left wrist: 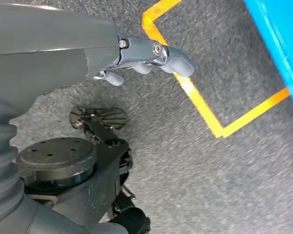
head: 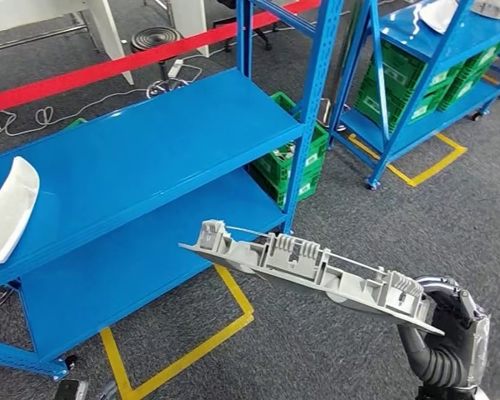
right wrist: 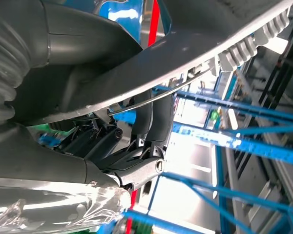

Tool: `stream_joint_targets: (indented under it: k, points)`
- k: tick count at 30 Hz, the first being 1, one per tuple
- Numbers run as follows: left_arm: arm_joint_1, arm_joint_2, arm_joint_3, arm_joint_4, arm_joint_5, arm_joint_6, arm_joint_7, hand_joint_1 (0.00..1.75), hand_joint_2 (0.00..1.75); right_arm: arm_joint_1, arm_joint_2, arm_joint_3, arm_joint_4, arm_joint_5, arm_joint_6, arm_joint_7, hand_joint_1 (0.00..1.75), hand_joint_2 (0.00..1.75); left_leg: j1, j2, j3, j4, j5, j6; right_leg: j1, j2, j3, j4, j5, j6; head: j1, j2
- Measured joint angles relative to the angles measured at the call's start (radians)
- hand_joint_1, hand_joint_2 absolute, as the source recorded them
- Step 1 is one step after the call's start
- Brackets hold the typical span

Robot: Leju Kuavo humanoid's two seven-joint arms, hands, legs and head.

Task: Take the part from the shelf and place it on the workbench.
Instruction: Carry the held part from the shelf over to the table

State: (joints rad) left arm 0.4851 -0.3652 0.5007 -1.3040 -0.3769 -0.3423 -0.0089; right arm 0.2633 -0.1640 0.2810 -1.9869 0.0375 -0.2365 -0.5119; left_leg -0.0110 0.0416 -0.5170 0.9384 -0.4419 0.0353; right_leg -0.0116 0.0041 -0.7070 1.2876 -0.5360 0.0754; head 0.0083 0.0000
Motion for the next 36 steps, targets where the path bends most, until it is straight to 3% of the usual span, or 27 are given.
stream_joint_targets:
  k: [1,2,3,4,5,6,8,9,11,13,14,15,17,18,20,21,22,24,25,26,28,29,30,31,32,34,36]
  points:
    - [-0.001,0.000,0.000,0.000,0.000,0.000,0.000,0.00,1.75,0.000,0.000,0.000,0.001,0.000,0.000,0.000,1.75,1.75,-0.001,0.014,-0.014,0.002,0.010,-0.002,-0.002,-0.004,0.030,-0.011,0.028,0.002,0.000,0.000]
    - [-0.001,0.000,0.000,0.001,0.000,0.000,0.000,0.00,1.75,0.000,0.000,0.000,0.001,0.000,0.000,0.000,1.75,1.75,-0.001,0.026,-0.027,0.004,0.019,-0.005,-0.004,-0.013,0.081,-0.062,0.055,0.004,0.000,0.000]
    - [-0.001,0.000,0.001,0.001,0.000,0.000,0.000,0.00,1.75,-0.001,0.000,0.000,0.001,0.000,0.000,0.000,1.75,1.75,-0.002,0.037,-0.038,0.007,0.027,-0.010,-0.003,-0.031,0.147,-0.141,0.061,0.006,0.000,0.000]
    - [-0.001,0.000,0.001,0.001,0.000,0.000,0.000,0.00,1.75,-0.003,0.000,0.000,0.001,0.000,0.000,0.000,1.75,1.75,-0.003,0.046,-0.047,0.011,0.034,-0.015,0.000,-0.045,0.208,-0.227,0.052,0.003,-0.001,0.000]
    - [-0.001,0.000,0.001,0.001,0.000,0.000,0.000,0.00,1.75,-0.003,0.000,0.000,0.001,0.000,0.000,0.000,1.75,1.75,-0.004,0.054,-0.052,0.014,0.041,-0.020,0.003,-0.057,0.248,-0.293,0.038,-0.001,-0.002,0.000]
    - [-0.001,0.000,0.001,0.001,0.000,0.000,0.001,0.00,1.75,-0.004,0.000,0.000,0.001,0.000,0.000,0.000,1.75,1.75,-0.003,0.062,-0.056,0.016,0.049,-0.025,0.009,-0.059,0.266,-0.332,0.025,-0.009,-0.002,0.000]
    - [-0.002,0.000,0.001,0.002,-0.001,0.000,0.002,0.00,1.75,-0.002,0.000,0.000,0.001,-0.002,0.000,0.000,1.75,1.75,0.003,0.071,-0.063,0.019,0.059,-0.036,0.014,-0.045,0.246,-0.341,0.035,-0.031,-0.001,0.000]
    - [-0.002,-0.001,0.001,0.002,-0.003,0.000,0.002,0.00,1.75,-0.002,0.000,-0.001,0.001,-0.003,0.000,0.001,1.75,1.75,0.006,0.059,-0.070,0.029,0.044,-0.043,0.015,-0.036,0.235,-0.340,0.044,-0.041,0.000,0.000]
    - [-0.001,-0.001,0.001,0.003,-0.010,0.000,0.004,0.00,1.75,-0.003,0.001,-0.001,0.001,-0.005,0.000,0.002,1.75,1.75,0.010,0.009,-0.093,0.098,-0.039,-0.053,0.014,-0.020,0.213,-0.340,0.068,-0.059,-0.001,0.000]
    - [-0.001,0.000,0.001,0.005,-0.018,0.000,0.004,0.00,1.75,-0.004,0.002,-0.001,0.001,-0.008,0.000,0.003,1.75,1.75,0.010,-0.028,-0.124,0.229,-0.139,-0.054,0.015,0.001,0.185,-0.336,0.094,-0.065,-0.003,0.000]
    - [-0.001,0.000,0.001,0.005,-0.020,0.000,0.004,0.00,1.75,-0.004,0.003,-0.001,0.001,-0.009,0.000,0.004,1.75,1.75,0.009,-0.035,-0.131,0.283,-0.162,-0.052,0.016,0.013,0.167,-0.334,0.106,-0.065,-0.003,0.000]
    - [-0.002,0.000,0.001,0.006,-0.021,0.000,0.002,0.00,1.75,-0.004,0.003,-0.001,0.001,-0.010,0.000,0.004,1.75,1.75,0.007,-0.038,-0.126,0.309,-0.161,-0.049,0.017,0.025,0.149,-0.330,0.117,-0.064,-0.003,0.000]
    - [-0.003,0.000,0.001,0.006,-0.024,0.000,-0.002,0.00,1.75,-0.004,0.003,-0.002,0.001,-0.011,0.000,0.006,1.75,1.75,0.006,-0.047,-0.068,0.251,-0.109,-0.041,0.017,0.049,0.116,-0.323,0.139,-0.061,-0.003,0.000]
    - [-0.004,0.000,0.001,0.006,-0.026,-0.002,-0.006,0.00,1.75,-0.004,0.003,-0.002,0.001,-0.011,0.001,0.006,1.75,1.75,0.007,-0.067,-0.020,0.183,-0.085,-0.037,0.017,0.061,0.100,-0.320,0.150,-0.058,-0.003,0.000]
    - [-0.016,0.000,0.000,0.007,-0.017,-0.014,-0.007,0.00,1.75,-0.009,0.003,-0.001,0.001,-0.012,0.016,0.014,1.75,1.75,0.011,-0.114,0.060,0.051,-0.072,-0.031,0.018,0.083,0.074,-0.313,0.172,-0.050,-0.002,0.000]
    - [-0.037,0.000,0.000,0.009,0.012,-0.016,0.014,0.00,1.75,-0.015,0.003,0.000,0.002,-0.015,0.033,0.023,1.75,1.75,0.010,-0.130,0.076,0.018,-0.076,-0.030,0.018,0.092,0.064,-0.313,0.185,-0.044,-0.003,0.000]
    - [-0.075,0.004,-0.005,0.012,0.072,-0.003,0.061,0.00,1.75,-0.027,0.004,0.005,0.006,-0.019,0.057,0.035,1.75,1.75,0.008,-0.131,0.075,0.006,-0.074,-0.027,0.019,0.100,0.055,-0.315,0.200,-0.039,-0.003,0.000]
    - [-0.217,0.032,-0.043,0.032,0.274,0.091,0.200,0.00,1.75,-0.069,0.005,0.025,0.025,-0.030,0.107,0.058,1.75,1.75,0.010,-0.113,0.046,0.012,-0.054,-0.019,0.017,0.093,0.033,-0.316,0.211,-0.028,-0.003,0.000]
    - [-0.305,0.063,-0.083,0.052,0.390,0.157,0.257,0.00,1.75,-0.095,0.006,0.041,0.039,-0.036,0.125,0.065,1.75,1.75,0.012,-0.104,0.031,0.013,-0.043,-0.012,0.018,0.073,0.017,-0.296,0.193,-0.023,0.000,0.000]
    - [-0.387,0.100,-0.133,0.076,0.497,0.219,0.291,0.00,1.75,-0.120,0.008,0.058,0.053,-0.041,0.135,0.069,1.75,1.75,0.015,-0.093,0.018,0.013,-0.032,-0.007,0.017,0.049,-0.003,-0.255,0.157,-0.018,0.003,0.000]
    - [-0.496,0.178,-0.238,0.114,0.647,0.305,0.306,0.00,1.75,-0.155,0.012,0.086,0.076,-0.051,0.140,0.070,1.75,1.75,0.010,-0.064,0.000,0.014,-0.015,0.000,0.015,0.012,-0.041,-0.120,0.070,-0.008,0.008,0.000]
    - [-0.522,0.211,-0.285,0.125,0.694,0.333,0.302,0.00,1.75,-0.164,0.013,0.096,0.086,-0.057,0.141,0.069,1.75,1.75,0.008,-0.046,-0.006,0.014,-0.008,0.000,0.013,0.006,-0.054,-0.056,0.047,-0.006,0.009,0.000]
    - [-0.536,0.240,-0.325,0.133,0.725,0.353,0.296,0.00,1.75,-0.169,0.013,0.103,0.093,-0.061,0.143,0.067,1.75,1.75,0.006,-0.027,-0.012,0.015,-0.003,0.000,0.012,0.002,-0.053,-0.019,0.044,-0.004,0.009,0.000]
    - [-0.541,0.266,-0.361,0.140,0.747,0.368,0.289,0.00,1.75,-0.171,0.013,0.108,0.100,-0.063,0.145,0.065,1.75,1.75,0.004,-0.008,-0.019,0.015,0.002,-0.001,0.011,-0.001,-0.034,-0.021,0.057,-0.005,0.009,0.000]
    - [-0.544,0.289,-0.392,0.145,0.763,0.376,0.283,0.00,1.75,-0.172,0.013,0.113,0.104,-0.065,0.149,0.064,1.75,1.75,0.002,0.009,-0.025,0.016,0.006,-0.003,0.012,-0.007,0.006,-0.066,0.077,-0.008,0.008,0.000]
    - [-0.548,0.326,-0.439,0.152,0.779,0.384,0.272,0.00,1.75,-0.175,0.013,0.119,0.108,-0.067,0.153,0.061,1.75,1.75,-0.001,0.038,-0.034,0.017,0.013,-0.007,0.020,-0.044,0.117,-0.220,0.096,-0.021,0.008,0.000]
    - [-0.554,0.353,-0.472,0.158,0.791,0.388,0.264,0.00,1.75,-0.182,0.013,0.125,0.110,-0.070,0.157,0.059,1.75,1.75,-0.002,0.062,-0.037,0.018,0.016,-0.014,0.032,-0.072,0.178,-0.314,0.090,-0.039,0.009,0.000]
